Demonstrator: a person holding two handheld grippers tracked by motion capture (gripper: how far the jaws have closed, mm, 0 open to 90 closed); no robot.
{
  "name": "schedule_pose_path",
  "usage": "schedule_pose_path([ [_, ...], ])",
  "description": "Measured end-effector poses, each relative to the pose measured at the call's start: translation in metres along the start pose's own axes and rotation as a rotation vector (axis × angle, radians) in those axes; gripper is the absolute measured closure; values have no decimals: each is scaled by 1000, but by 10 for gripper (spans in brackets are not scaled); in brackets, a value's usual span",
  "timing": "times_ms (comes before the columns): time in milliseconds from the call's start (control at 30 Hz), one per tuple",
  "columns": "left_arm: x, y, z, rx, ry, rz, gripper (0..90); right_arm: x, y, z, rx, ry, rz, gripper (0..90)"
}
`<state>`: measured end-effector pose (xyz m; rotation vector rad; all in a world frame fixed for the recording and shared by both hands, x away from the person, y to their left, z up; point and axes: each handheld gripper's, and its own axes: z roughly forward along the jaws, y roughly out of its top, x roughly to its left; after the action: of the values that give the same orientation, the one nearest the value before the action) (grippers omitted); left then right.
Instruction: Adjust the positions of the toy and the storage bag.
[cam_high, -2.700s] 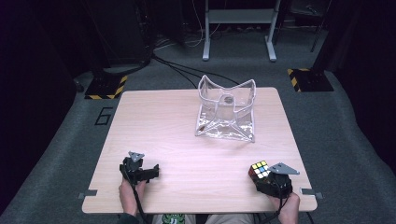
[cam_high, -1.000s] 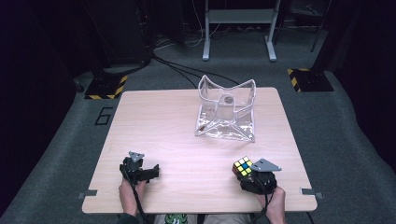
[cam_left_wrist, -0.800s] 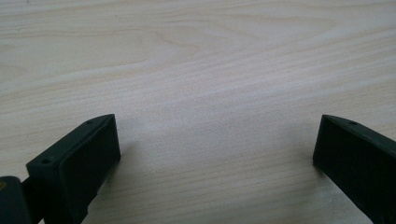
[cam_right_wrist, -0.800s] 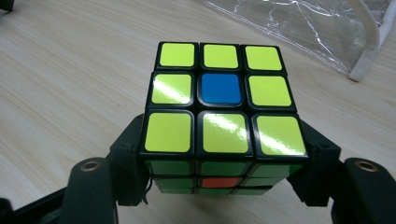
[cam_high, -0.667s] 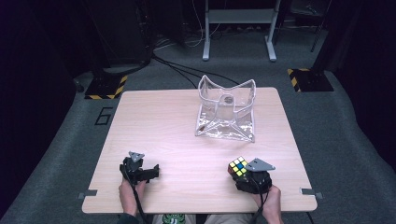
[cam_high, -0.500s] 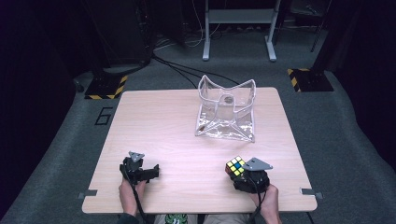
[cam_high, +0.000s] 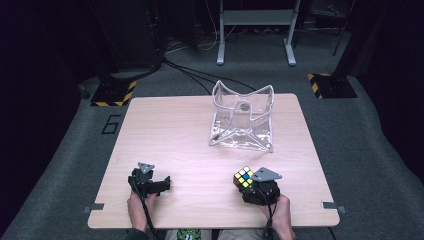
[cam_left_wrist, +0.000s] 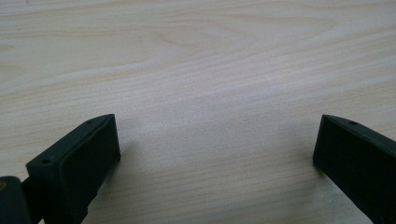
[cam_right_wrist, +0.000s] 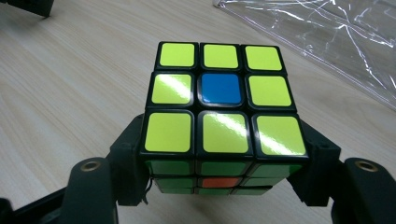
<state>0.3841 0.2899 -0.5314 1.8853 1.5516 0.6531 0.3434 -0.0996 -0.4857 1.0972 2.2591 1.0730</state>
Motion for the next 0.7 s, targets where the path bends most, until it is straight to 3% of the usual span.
schedule_pose_path([
  [700,0,0,0,0,2,0,4,20,13,22,6,59,-69,332],
])
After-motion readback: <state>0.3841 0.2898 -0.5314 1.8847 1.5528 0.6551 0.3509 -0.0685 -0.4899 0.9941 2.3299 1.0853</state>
